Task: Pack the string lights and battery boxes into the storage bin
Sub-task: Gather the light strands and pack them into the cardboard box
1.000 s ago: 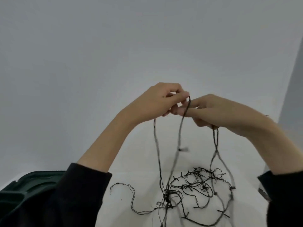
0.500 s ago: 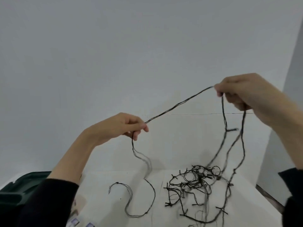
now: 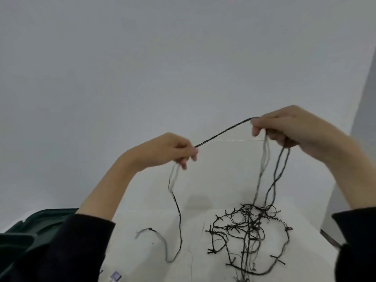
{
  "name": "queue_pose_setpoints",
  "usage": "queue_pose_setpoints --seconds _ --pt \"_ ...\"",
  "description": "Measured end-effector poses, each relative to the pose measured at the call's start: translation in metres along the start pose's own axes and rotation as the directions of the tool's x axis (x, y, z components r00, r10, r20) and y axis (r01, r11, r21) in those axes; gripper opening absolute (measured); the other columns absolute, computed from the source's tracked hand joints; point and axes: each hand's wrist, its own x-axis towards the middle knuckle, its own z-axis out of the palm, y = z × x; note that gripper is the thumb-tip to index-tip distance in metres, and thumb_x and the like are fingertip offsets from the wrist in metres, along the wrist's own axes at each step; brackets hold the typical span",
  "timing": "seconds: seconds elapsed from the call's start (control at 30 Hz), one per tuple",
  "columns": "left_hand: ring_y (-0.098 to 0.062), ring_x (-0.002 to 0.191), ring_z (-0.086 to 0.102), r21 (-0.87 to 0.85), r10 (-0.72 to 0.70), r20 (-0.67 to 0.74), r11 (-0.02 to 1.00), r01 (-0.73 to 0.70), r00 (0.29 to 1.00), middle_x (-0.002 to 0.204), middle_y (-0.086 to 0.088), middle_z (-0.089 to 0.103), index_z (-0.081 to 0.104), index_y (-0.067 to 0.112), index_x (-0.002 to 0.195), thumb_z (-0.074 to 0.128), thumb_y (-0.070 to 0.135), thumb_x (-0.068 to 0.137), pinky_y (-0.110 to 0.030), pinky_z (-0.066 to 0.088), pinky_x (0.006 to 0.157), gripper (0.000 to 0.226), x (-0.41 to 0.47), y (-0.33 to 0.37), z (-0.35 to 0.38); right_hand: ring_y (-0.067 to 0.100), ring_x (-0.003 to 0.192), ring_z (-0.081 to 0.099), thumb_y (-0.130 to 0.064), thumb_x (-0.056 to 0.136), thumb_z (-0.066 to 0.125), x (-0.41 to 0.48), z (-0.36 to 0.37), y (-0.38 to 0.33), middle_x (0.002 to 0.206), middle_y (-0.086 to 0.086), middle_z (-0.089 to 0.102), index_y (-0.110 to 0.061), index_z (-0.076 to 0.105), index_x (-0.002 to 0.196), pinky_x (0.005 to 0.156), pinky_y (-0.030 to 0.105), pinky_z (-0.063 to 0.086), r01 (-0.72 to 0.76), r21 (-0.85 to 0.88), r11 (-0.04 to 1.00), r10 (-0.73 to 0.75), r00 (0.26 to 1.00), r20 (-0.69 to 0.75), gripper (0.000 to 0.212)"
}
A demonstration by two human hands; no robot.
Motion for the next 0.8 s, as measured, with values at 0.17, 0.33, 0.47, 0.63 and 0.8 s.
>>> queue_pose_setpoints --seconds 0.17,0.33,0.47,0.63,0.8 --pt "-0.012 0.060 0.059 -0.031 -0.152 -0.077 0.988 0.150 0.985 0.061 0.002 0.050 0.067 0.009 0.087 0.046 0.022 0.098 -0.022 0.048 0.071 0.027 -0.006 -0.043 0.004 -0.001 0.036 0.039 -0.039 0.078 0.070 -0.009 -0.008 0.018 0.042 -0.010 0.038 -0.026 0.071 0.091 0.048 0.018 0.026 0.060 -0.405 0.912 -0.016 0.994 0.112 0.018" --pt "-0.010 0.054 0.051 0.123 0.103 -0.103 0.988 -0.090 0.989 0.058 0.002 0.053 0.066 0.021 0.084 0.048 0.035 0.095 -0.027 0.041 0.061 0.025 0.009 0.011 0.019 0.000 0.041 0.041 -0.045 0.077 0.070 -0.002 0.043 0.005 0.052 -0.009 0.035 -0.043 0.052 0.111 0.047 0.012 0.028 0.181 -0.353 0.918 -0.074 0.952 0.296 0.038" --pt "-0.011 0.054 0.049 0.144 0.151 -0.151 0.981 -0.130 0.977 0.056 0.002 0.052 0.066 0.020 0.083 0.049 0.037 0.094 -0.025 0.038 0.058 0.026 0.007 0.020 0.018 0.002 0.042 0.040 -0.034 0.090 0.058 0.006 0.055 0.005 0.049 -0.007 0.041 -0.022 0.065 0.062 0.045 0.014 0.030 0.193 -0.348 0.917 -0.106 0.961 0.254 0.031" --pt "-0.012 0.057 0.049 -0.056 -0.024 -0.097 0.998 0.018 0.995 0.062 0.000 0.048 0.069 0.012 0.088 0.050 0.026 0.095 -0.029 0.048 0.068 0.024 -0.017 -0.029 0.004 0.013 0.053 0.044 -0.034 0.091 0.057 0.007 0.004 0.024 0.054 0.001 0.048 -0.017 0.071 0.066 0.048 0.026 0.027 0.007 -0.256 0.967 -0.032 0.995 -0.096 0.033" --pt "-0.010 0.053 0.047 0.001 -0.008 -0.121 1.000 0.008 0.993 0.054 0.010 0.047 0.068 0.015 0.088 0.049 0.026 0.096 -0.030 0.049 0.066 0.023 -0.014 -0.021 0.006 0.000 0.051 0.043 -0.050 0.073 0.071 -0.006 0.008 0.029 0.053 -0.010 0.044 -0.044 0.054 0.109 0.055 0.022 0.029 0.085 -0.520 0.850 0.027 0.979 0.204 0.041"
